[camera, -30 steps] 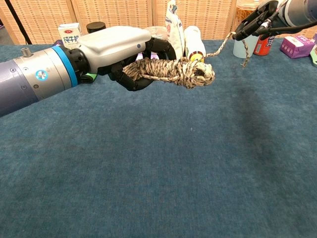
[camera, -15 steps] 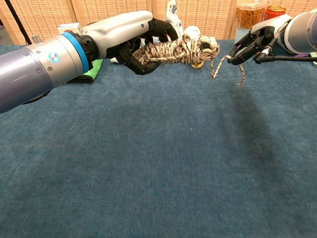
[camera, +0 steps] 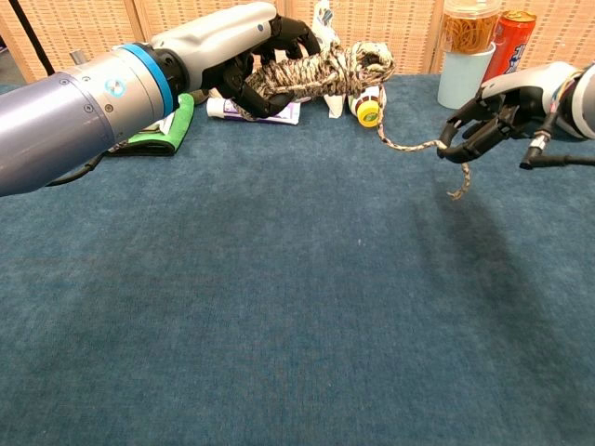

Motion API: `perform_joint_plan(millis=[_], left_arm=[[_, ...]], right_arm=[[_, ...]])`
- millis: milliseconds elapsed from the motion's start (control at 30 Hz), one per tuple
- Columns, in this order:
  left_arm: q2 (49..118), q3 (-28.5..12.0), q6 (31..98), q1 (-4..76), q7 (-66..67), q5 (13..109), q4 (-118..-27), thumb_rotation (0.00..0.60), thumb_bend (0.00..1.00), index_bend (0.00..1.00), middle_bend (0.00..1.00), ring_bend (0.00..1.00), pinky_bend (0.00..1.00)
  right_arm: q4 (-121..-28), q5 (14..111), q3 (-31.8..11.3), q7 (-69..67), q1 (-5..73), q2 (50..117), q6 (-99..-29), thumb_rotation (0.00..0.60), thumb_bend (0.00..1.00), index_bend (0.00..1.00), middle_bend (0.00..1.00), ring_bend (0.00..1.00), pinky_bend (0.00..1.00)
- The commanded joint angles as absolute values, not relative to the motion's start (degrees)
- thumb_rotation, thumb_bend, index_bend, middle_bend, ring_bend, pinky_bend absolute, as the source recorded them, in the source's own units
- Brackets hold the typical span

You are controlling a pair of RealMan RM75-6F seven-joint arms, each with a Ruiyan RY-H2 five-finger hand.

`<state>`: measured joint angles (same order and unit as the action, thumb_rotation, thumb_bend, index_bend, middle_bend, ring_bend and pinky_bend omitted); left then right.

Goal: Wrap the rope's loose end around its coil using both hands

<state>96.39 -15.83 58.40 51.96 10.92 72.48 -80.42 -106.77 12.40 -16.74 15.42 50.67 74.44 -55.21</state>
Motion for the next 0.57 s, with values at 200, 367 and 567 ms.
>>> perform_joint_plan(millis=[200, 367, 567], left_arm=[[97.2, -16.6, 58.0, 52.2, 9.5, 71.3, -79.3, 0.600, 0.65, 0.51, 0.40, 0.50, 0.69], [96.6, -17.1, 58.4, 52.1, 9.7, 70.9, -80.5, 0.600, 0.65, 0.51, 0.40, 0.50, 0.69], [95.3, -17.3, 58.4, 52.3, 12.7, 70.0, -83.3, 0.600, 0.65, 0.51, 0.40, 0.50, 0.69]], right_arm=[[-111.2, 16.6, -14.2, 15.5, 49.0, 73.7, -56.0, 0.600, 0.59, 0.70, 0.05, 0.00, 0.00], [-114.0, 18.6, -13.6, 14.8, 47.8, 72.4, -56.4, 0.600, 0.59, 0.70, 0.05, 0.00, 0.00], [-117.2, 20.9, -13.6, 13.8, 46.7, 70.3, -57.6, 0.600, 0.59, 0.70, 0.05, 0.00, 0.00]])
